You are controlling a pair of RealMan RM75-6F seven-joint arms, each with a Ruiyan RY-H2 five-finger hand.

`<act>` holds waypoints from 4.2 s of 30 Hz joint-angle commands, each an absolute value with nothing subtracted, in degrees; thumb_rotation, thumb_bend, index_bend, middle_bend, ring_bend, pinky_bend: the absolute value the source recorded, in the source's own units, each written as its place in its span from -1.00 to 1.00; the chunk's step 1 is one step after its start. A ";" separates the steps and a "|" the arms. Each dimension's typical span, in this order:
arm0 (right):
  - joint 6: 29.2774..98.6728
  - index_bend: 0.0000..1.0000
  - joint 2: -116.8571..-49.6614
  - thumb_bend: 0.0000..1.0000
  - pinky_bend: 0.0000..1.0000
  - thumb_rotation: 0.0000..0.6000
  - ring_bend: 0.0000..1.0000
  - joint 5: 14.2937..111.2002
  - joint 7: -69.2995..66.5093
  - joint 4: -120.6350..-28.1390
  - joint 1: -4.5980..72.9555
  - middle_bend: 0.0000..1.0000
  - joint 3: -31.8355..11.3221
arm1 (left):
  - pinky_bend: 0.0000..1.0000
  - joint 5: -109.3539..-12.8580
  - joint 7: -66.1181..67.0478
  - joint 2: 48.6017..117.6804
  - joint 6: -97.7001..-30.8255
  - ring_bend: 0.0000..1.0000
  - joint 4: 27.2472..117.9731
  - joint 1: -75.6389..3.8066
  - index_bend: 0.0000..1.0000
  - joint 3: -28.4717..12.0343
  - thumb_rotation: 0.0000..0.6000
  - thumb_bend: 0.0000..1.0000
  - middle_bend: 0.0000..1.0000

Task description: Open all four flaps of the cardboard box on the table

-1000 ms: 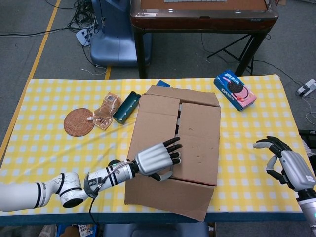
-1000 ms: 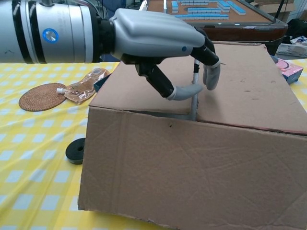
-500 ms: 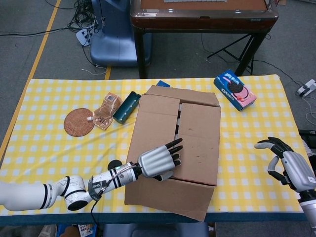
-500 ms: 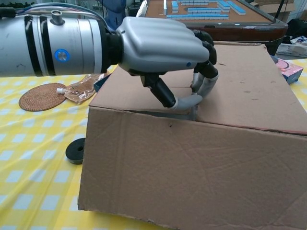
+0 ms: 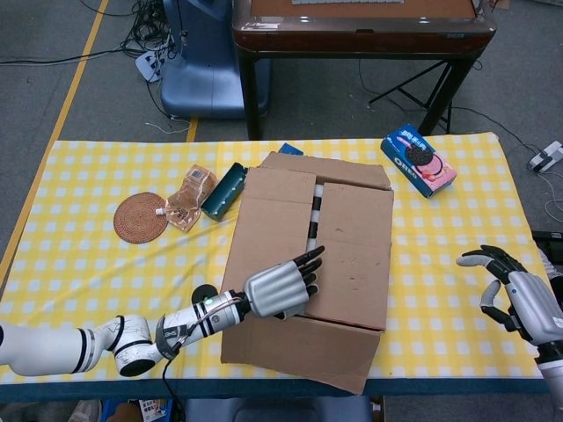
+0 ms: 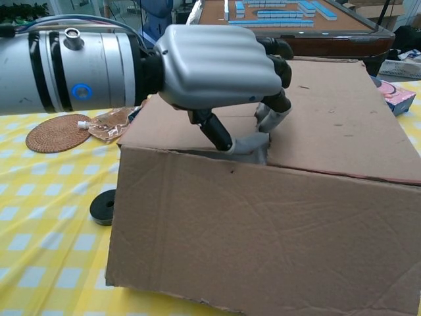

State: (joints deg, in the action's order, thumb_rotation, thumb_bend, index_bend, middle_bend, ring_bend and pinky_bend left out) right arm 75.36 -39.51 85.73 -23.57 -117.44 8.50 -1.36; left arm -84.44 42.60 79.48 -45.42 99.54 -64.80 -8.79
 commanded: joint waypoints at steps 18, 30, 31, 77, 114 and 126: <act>75.15 -0.45 -39.55 0.83 -0.75 1.00 -0.79 87.14 -25.11 -116.92 8.65 -0.53 -1.83 | -1.00 -85.55 51.20 69.97 -53.58 -0.65 111.17 -59.39 0.08 -8.22 -0.12 0.07 -0.08; 74.88 -0.45 -39.72 0.83 -0.75 1.00 -0.79 88.34 -25.68 -116.84 9.11 -0.54 -1.96 | -1.00 -85.03 56.42 66.22 -59.08 -0.65 115.47 -54.78 0.09 -8.12 -0.12 0.07 -0.06; 74.86 -0.45 -39.72 0.83 -0.75 1.00 -0.79 88.34 -25.74 -116.81 9.17 -0.54 -2.01 | -1.00 -85.07 56.63 65.90 -59.42 -0.65 115.81 -54.49 0.09 -8.16 -0.12 0.07 -0.06; 74.80 -0.45 -39.47 0.83 -0.75 1.00 -0.79 89.16 -29.55 -114.60 10.03 -0.54 -2.38 | -1.00 -78.83 56.89 51.70 -64.67 -0.65 121.02 -45.40 0.12 -10.95 -0.11 0.07 -0.05; 39.01 -0.39 -54.49 1.00 -0.75 1.00 -0.69 68.18 7.43 -111.94 47.75 -0.33 -14.55 | -1.00 -67.70 22.59 50.92 -72.02 -0.64 111.04 -29.28 -0.09 -7.57 -0.13 0.06 -0.09; 38.29 -0.34 -66.05 1.00 -0.75 1.00 -0.66 58.16 15.48 -103.13 56.71 -0.30 -13.43 | -1.00 -76.57 16.71 50.55 -75.97 -0.64 109.74 -23.32 -0.09 -4.01 -0.13 0.06 -0.09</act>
